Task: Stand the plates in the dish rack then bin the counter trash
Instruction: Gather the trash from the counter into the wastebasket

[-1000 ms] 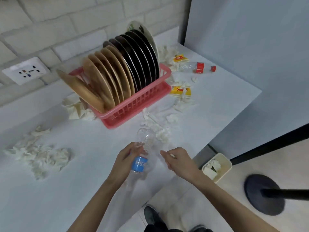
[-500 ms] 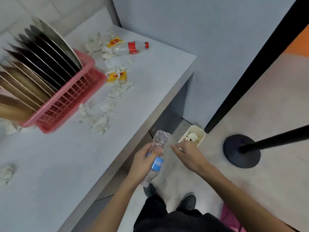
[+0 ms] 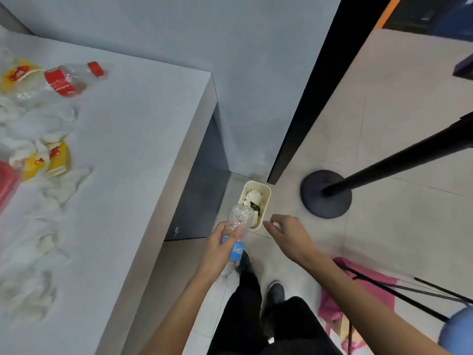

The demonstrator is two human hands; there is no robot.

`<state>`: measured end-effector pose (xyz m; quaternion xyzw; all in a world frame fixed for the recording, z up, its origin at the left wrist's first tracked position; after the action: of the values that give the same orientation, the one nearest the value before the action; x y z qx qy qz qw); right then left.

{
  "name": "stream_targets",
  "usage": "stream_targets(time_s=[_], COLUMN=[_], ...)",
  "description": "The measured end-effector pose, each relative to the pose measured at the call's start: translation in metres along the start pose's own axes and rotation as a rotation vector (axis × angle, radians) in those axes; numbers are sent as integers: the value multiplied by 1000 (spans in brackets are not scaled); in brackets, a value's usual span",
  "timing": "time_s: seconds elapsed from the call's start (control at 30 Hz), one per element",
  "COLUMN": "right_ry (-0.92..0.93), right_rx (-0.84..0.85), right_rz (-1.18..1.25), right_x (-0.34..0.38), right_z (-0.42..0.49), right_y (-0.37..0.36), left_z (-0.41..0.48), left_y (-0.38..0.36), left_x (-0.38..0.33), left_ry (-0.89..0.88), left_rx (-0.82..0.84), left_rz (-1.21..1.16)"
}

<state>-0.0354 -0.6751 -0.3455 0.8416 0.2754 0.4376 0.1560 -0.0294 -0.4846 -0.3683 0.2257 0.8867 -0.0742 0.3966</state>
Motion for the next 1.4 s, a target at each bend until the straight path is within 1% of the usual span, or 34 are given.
stream_targets(time_s=[0.13, 0.2, 0.3, 0.47, 0.53, 0.67, 0.73, 0.83, 0.93, 1.0, 1.07, 1.17, 1.3, 1.4], right_ry=[-16, -22, -39, -82, -106, -113, -93, -57, -32, -11, -1, 12, 46, 118], right_rx=[-8, -8, -20, -65, -49, -37, -32, -19, -11, -7, -2, -3, 6, 4], right_rz=[29, 28, 54, 111, 122, 127, 116, 121, 134, 139, 144, 151, 89, -3], right_x=[-24, -45, -92, -186, -226, -283, -299, -311, -318, -319, -320, -319, -308, -294], right_z=[47, 76, 124, 199, 223, 263, 279, 300, 317, 327, 338, 355, 375, 393], right_y=[-8, -20, -47, -99, -119, -143, -149, -156, -159, -161, -163, -166, -166, -165], left_z=[77, 117, 188, 323, 365, 437, 470, 511, 540, 551, 555, 555, 538, 512], left_y=[4, -1, -8, -26, -37, -50, -58, -62, -67, -71, -76, -80, -74, -71], left_x=[25, 45, 94, 198, 224, 257, 268, 278, 290, 297, 303, 306, 296, 289], left_ry=[29, 26, 54, 107, 109, 54, 23, -17, 7, -14, -66, -203, -364, -446], left_rx=[4, 32, 32, 9, 6, -38, -55, -120, -167, -220, -263, -293, -268, -201], left_rz=[31, 17, 8, 101, 203, 611, 721, 821, 826, 893, 982, 999, 878, 892])
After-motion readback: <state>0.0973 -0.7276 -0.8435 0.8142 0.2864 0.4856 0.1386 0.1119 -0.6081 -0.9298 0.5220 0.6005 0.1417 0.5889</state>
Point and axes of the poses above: each hand's wrist, its own z-axis towards the middle knuckle, its own y-axis out of the back of the hand, x = y × z, the point moved 8 cm from there along z, towards the middle knuckle, and after that the axes turned 8 degrees about x, right-handed, at the moved point
